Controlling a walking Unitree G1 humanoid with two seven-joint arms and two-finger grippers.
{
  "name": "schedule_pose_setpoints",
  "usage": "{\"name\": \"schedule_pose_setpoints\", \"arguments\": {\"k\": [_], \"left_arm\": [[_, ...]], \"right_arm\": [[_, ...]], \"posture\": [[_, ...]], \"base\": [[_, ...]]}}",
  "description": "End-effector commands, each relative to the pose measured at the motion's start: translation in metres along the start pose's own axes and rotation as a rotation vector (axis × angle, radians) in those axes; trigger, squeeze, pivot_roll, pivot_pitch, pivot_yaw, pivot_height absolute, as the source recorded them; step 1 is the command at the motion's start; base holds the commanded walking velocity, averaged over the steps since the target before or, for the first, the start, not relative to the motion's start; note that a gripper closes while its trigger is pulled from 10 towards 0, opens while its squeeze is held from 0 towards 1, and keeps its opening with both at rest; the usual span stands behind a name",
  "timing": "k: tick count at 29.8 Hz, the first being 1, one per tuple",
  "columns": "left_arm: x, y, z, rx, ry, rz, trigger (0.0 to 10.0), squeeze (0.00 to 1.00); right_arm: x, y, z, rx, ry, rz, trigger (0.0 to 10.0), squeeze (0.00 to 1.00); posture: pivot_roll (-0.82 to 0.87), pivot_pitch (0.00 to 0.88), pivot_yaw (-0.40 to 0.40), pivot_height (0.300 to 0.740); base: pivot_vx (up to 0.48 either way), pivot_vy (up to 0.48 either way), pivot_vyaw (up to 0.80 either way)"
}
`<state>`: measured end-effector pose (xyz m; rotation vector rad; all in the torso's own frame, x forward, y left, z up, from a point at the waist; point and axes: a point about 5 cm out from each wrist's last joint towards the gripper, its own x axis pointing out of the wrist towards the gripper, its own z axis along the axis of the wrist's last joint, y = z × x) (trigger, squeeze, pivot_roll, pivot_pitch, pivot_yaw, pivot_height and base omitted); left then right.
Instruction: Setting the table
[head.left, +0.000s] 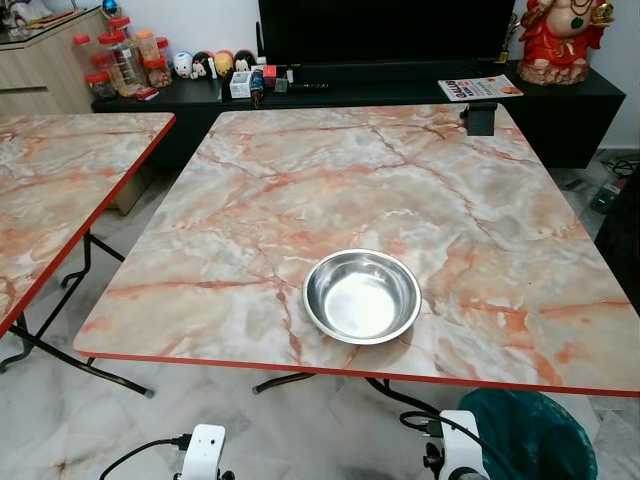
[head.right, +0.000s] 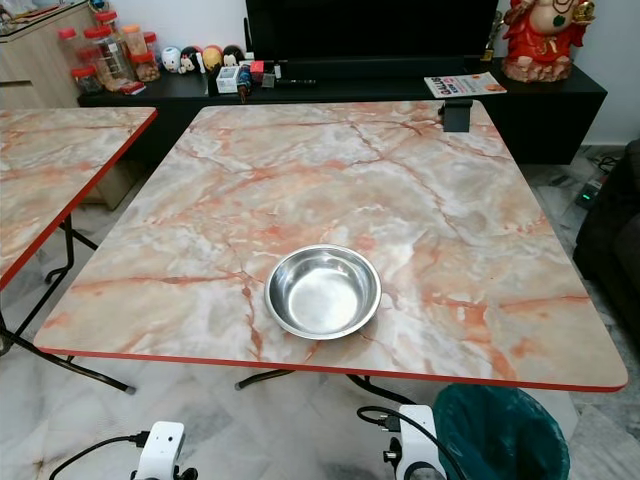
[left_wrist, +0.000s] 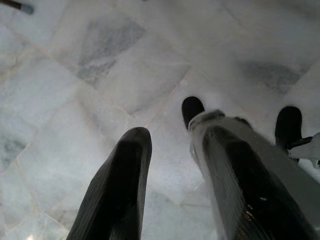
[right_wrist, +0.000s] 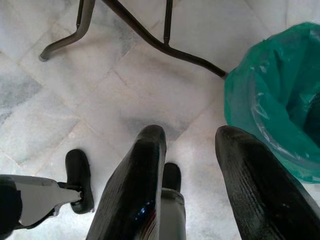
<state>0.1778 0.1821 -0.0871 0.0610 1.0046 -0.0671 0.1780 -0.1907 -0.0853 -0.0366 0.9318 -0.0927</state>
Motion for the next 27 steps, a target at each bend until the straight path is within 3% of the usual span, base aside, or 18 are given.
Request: {"name": "schedule_pose_setpoints", "arguments": {"k": [1, 6, 11, 27], "left_arm": [[-0.003, 0.009, -0.012, 0.001, 0.039, 0.032, 10.0, 0.0], [-0.005, 0.017, -0.019, -0.009, 0.055, 0.072, 10.0, 0.0], [-0.006, 0.02, -0.02, -0.026, 0.053, 0.086, 10.0, 0.0], [-0.005, 0.027, -0.01, -0.068, 0.023, 0.127, 10.0, 0.0]], "right_arm": [[0.0, 0.006, 0.001, 0.017, 0.001, 0.008, 10.0, 0.0], [0.0, 0.008, -0.001, 0.048, 0.017, 0.005, 10.0, 0.0], [0.001, 0.009, 0.001, 0.046, 0.01, 0.013, 10.0, 0.0], [0.002, 0.013, 0.01, 0.056, -0.017, 0.014, 10.0, 0.0]], "posture": [[-0.05, 0.0, 0.091, 0.74], [-0.04, 0.0, 0.096, 0.74], [-0.03, 0.0, 0.097, 0.74], [0.0, 0.0, 0.096, 0.74]], "base": [[0.0, 0.461, 0.0], [0.0, 0.467, 0.0], [0.0, 0.478, -0.8], [0.0, 0.478, 0.0]]}}
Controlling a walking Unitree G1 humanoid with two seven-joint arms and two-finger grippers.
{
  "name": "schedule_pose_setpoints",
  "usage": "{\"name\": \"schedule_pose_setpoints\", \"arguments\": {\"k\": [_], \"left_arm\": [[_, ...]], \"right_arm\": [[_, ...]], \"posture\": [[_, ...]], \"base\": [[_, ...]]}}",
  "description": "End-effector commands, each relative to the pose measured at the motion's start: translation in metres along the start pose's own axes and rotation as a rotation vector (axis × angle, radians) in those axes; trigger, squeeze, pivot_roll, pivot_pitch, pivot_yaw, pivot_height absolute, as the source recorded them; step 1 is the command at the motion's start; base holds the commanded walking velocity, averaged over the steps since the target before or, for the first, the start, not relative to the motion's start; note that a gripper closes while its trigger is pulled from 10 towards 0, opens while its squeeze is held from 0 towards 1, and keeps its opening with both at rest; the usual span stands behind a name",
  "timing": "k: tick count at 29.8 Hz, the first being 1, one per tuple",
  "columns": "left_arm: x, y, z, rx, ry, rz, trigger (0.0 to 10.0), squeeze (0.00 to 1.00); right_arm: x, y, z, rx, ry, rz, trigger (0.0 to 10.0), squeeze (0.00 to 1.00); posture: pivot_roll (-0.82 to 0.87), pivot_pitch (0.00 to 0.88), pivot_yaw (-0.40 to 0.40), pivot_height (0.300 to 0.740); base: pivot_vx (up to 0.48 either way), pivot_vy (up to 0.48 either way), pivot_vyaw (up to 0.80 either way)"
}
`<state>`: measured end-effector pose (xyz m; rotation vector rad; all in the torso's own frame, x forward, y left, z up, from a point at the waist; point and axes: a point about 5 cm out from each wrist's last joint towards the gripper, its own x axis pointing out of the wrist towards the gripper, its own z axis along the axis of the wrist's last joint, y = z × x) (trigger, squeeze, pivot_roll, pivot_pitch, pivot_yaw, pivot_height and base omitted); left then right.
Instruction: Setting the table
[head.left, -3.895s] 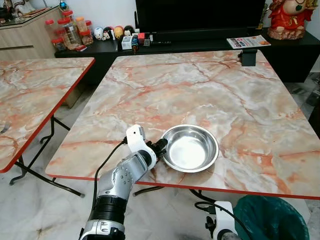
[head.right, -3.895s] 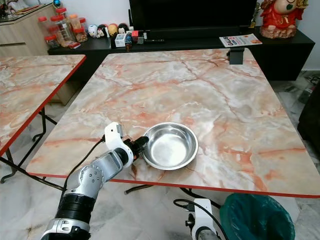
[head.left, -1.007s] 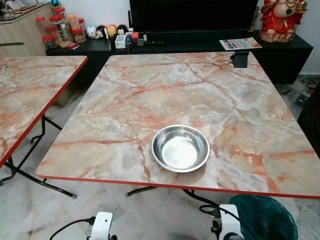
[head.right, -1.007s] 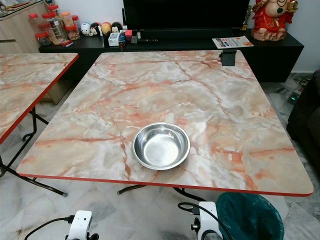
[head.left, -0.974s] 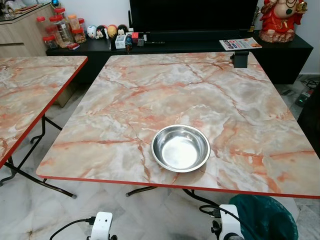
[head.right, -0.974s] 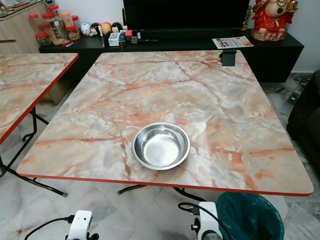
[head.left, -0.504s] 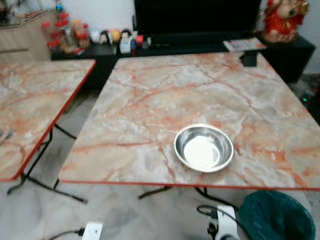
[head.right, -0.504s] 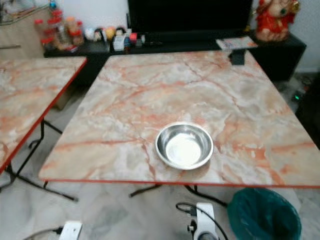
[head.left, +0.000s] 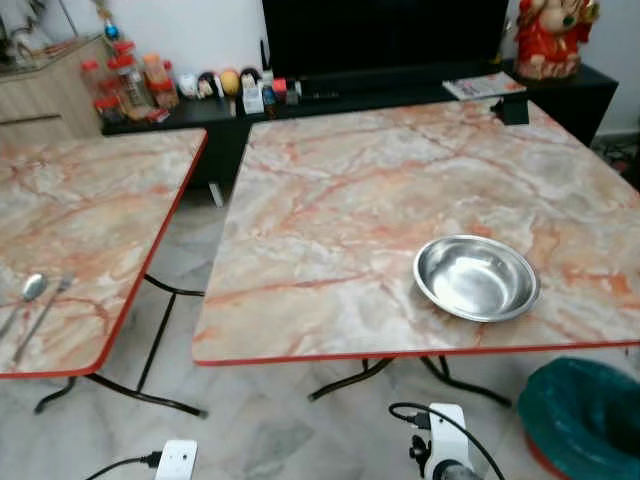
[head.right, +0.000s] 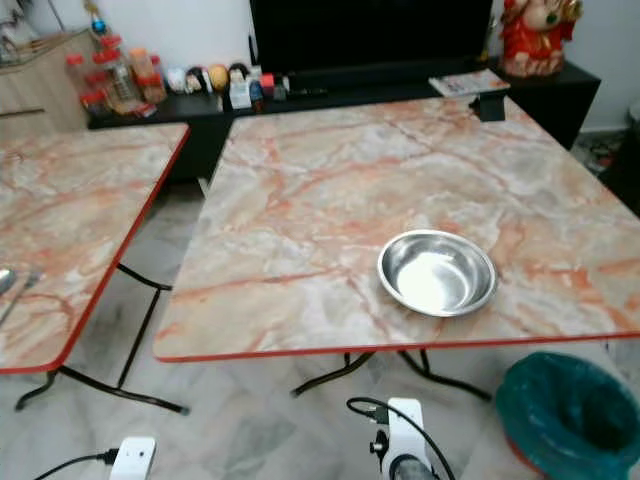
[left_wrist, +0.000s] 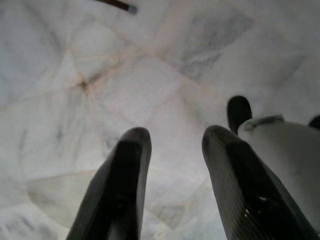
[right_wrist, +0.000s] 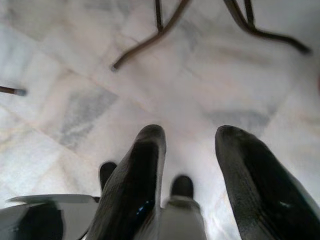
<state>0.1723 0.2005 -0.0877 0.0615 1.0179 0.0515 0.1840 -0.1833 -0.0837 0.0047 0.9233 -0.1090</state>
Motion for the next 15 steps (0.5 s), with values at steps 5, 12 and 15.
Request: {"name": "schedule_pose_setpoints", "arguments": {"k": [5, 12, 15], "left_arm": [[-0.001, 0.01, -0.002, -0.021, 0.005, 0.032, 10.0, 0.0], [-0.0009, 0.0111, -0.0016, -0.06, 0.007, 0.055, 10.0, 0.0], [-0.0009, 0.0116, -0.0014, -0.066, 0.007, 0.06, 10.0, 0.0]], "right_arm": [[0.0008, 0.0058, 0.004, 0.015, -0.011, 0.011, 10.0, 0.0], [0.0013, 0.0024, 0.0069, 0.016, -0.02, 0.005, 10.0, 0.0], [0.0014, 0.0014, 0.0078, 0.016, -0.023, 0.004, 10.0, 0.0]], "posture": [[0.0, 0.0, 0.094, 0.74], [-0.01, 0.0, 0.086, 0.74], [-0.01, 0.0, 0.083, 0.74]], "base": [[0.0, 0.477, 0.0], [0.0, 0.478, 0.0], [0.0, 0.477, 0.0]]}}
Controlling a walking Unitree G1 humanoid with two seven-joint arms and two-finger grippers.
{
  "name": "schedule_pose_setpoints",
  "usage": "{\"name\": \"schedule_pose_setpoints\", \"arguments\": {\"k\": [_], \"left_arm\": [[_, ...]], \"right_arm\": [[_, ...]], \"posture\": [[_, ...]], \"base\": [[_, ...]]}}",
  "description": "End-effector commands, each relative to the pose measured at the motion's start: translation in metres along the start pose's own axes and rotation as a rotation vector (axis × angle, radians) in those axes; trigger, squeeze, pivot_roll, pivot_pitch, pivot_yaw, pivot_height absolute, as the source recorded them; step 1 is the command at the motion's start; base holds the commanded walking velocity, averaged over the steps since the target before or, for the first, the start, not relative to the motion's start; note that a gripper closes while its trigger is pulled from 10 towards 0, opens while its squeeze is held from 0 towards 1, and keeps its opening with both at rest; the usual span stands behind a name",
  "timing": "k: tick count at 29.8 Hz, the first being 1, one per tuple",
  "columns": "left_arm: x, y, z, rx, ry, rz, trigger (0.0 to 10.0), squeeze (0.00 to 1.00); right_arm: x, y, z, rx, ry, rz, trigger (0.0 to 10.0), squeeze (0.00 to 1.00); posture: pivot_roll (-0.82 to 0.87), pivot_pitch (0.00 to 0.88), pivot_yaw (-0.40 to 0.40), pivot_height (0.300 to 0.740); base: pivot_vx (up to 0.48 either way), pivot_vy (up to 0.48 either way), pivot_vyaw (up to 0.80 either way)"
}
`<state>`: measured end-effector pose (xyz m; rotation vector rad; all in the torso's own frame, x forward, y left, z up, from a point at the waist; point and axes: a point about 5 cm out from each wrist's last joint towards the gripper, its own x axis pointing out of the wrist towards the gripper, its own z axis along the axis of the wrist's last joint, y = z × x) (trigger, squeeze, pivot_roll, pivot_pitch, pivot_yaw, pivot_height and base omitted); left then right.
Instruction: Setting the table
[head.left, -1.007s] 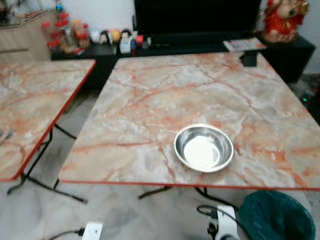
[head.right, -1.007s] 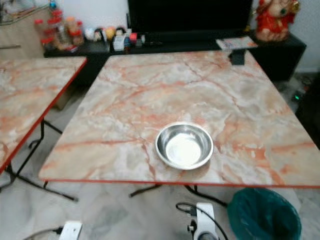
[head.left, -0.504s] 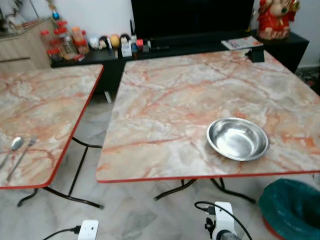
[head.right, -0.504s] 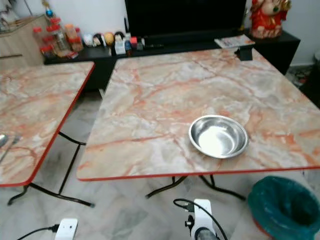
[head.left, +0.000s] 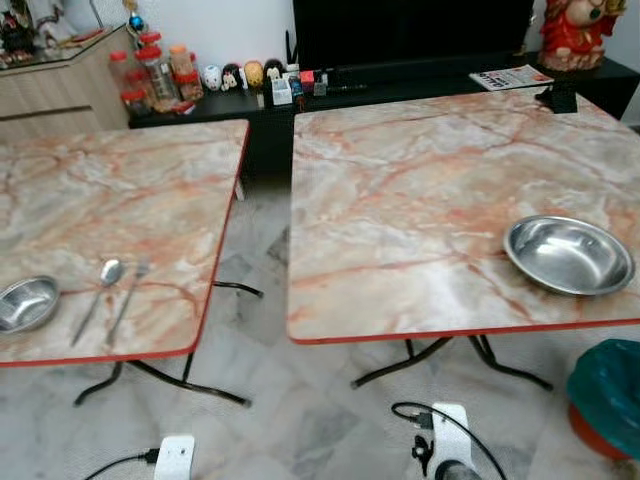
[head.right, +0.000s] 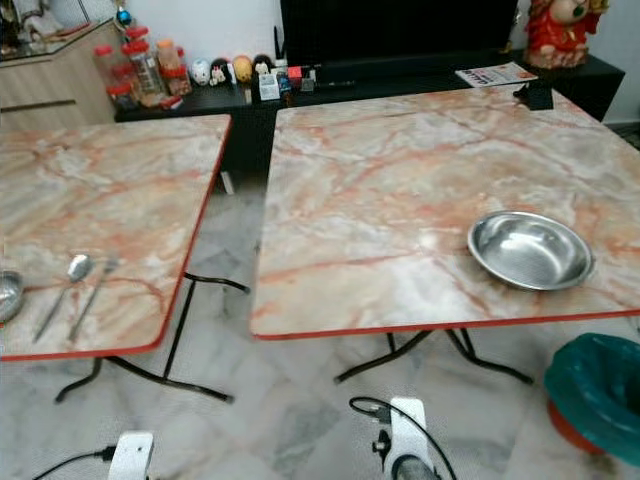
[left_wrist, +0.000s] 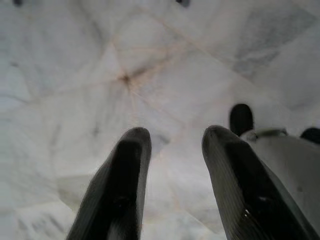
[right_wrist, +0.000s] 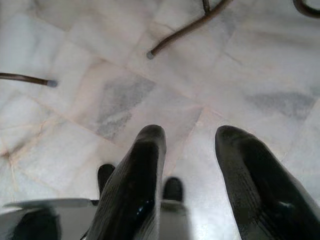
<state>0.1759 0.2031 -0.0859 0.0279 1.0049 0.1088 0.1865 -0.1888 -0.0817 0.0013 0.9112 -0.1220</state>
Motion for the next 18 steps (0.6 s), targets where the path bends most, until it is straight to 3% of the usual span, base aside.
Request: {"name": "schedule_pose_setpoints", "arguments": {"k": [1, 18], "left_arm": [[-0.0011, 0.0096, -0.0047, -0.012, 0.016, 0.029, 10.0, 0.0], [-0.0017, 0.0136, -0.0068, -0.025, 0.021, 0.044, 10.0, 0.0]], "right_arm": [[0.0009, 0.0064, 0.0044, 0.012, -0.011, 0.016, 10.0, 0.0], [0.0005, 0.0088, 0.0022, 0.016, -0.008, 0.022, 10.0, 0.0]], "posture": [[-0.01, 0.0, 0.082, 0.74], [0.0, 0.0, 0.086, 0.74]], "base": [[0.0, 0.48, 0.0], [0.0, 0.479, 0.0]]}}
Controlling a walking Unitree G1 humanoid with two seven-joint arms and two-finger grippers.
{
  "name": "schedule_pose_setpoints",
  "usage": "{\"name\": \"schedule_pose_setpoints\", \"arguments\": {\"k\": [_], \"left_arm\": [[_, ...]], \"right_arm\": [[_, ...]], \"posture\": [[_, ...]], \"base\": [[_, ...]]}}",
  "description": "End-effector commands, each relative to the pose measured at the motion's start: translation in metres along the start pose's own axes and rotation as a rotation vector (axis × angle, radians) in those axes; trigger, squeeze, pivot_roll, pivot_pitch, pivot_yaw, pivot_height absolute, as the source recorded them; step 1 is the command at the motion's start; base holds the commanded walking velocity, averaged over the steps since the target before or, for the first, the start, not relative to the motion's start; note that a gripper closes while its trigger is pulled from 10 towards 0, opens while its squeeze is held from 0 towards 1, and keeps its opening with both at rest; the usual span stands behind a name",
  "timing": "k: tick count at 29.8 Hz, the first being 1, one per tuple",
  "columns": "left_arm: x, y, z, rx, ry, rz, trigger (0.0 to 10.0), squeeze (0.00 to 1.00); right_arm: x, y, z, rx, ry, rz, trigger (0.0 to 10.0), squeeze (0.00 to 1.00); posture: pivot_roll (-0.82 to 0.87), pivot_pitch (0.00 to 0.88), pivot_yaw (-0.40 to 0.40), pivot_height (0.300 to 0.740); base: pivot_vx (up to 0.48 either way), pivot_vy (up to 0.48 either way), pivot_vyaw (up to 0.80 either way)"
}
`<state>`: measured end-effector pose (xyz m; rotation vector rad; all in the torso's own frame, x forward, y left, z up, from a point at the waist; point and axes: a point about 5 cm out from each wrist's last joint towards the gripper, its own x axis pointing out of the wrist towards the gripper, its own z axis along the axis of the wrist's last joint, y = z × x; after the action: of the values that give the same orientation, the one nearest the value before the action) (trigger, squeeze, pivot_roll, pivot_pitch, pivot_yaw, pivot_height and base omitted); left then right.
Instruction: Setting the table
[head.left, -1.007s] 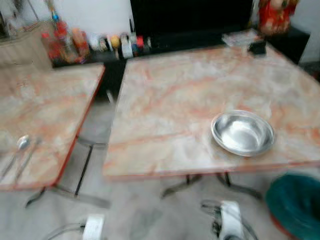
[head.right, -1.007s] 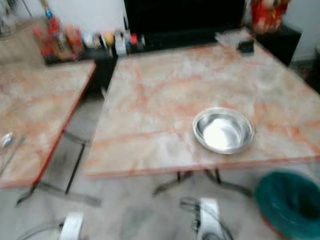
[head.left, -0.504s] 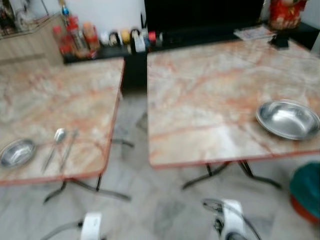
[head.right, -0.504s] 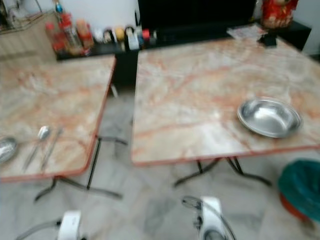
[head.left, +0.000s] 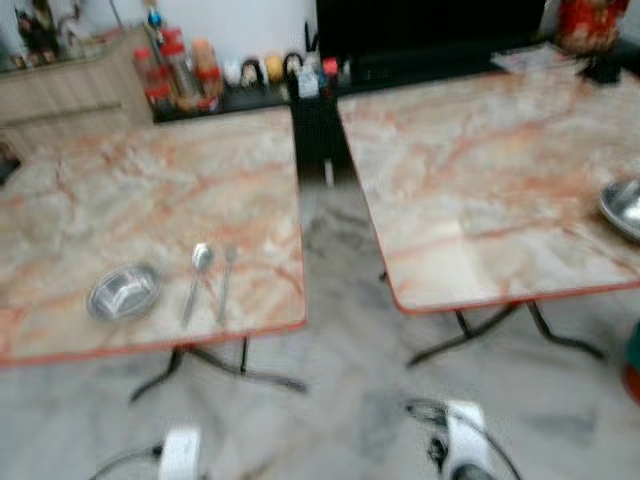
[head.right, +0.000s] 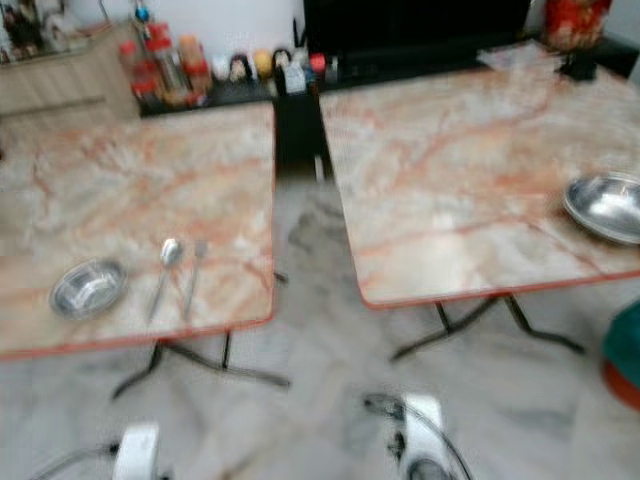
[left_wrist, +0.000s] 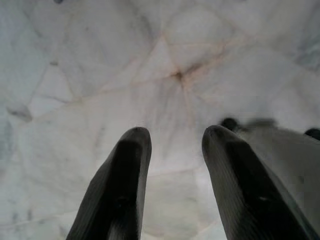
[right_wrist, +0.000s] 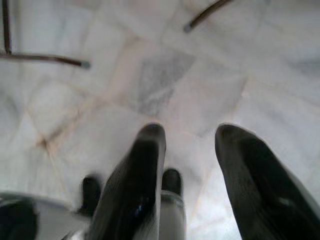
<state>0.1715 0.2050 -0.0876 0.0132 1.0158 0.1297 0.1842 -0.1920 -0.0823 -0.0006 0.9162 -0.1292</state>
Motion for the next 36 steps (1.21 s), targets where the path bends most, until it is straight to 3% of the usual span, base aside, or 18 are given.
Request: {"name": "schedule_pose_setpoints", "arguments": {"k": [1, 17, 21, 27, 30, 36], "left_arm": [[-0.001, 0.012, -0.002, -0.003, 0.008, 0.032, 10.0, 0.0], [-0.001, 0.011, 0.0, 0.0, 0.001, 0.031, 10.0, 0.0], [0.0, 0.009, 0.002, 0.016, -0.009, 0.029, 10.0, 0.0], [0.002, -0.001, 0.03, -0.013, -0.128, -0.006, 10.0, 0.0], [0.002, -0.012, 0.054, -0.009, -0.226, -0.052, 10.0, 0.0], [0.002, -0.014, 0.057, -0.011, -0.234, -0.057, 10.0, 0.0]], "right_arm": [[0.001, 0.012, 0.004, 0.016, -0.012, 0.029, 10.0, 0.0], [0.001, 0.013, 0.005, 0.014, -0.015, 0.036, 10.0, 0.0], [0.001, 0.013, 0.006, 0.011, -0.015, 0.036, 10.0, 0.0], [0.001, 0.013, 0.006, 0.005, -0.014, 0.04, 10.0, 0.0], [0.001, 0.013, 0.006, -0.006, -0.011, 0.043, 10.0, 0.0], [0.001, 0.014, 0.006, -0.01, -0.012, 0.046, 10.0, 0.0]], "posture": [[0.0, 0.0, 0.087, 0.74], [0.01, 0.0, 0.083, 0.74], [0.01, 0.0, 0.081, 0.74], [0.02, 0.0, 0.078, 0.74], [0.02, 0.0, 0.075, 0.74], [0.03, 0.0, 0.074, 0.74]], "base": [[0.0, 0.476, 0.0], [0.0, 0.478, 0.0], [0.0, 0.126, 0.0], [0.0, 0.0, 0.0], [0.0, 0.0, 0.0], [0.0, 0.0, 0.0]]}}
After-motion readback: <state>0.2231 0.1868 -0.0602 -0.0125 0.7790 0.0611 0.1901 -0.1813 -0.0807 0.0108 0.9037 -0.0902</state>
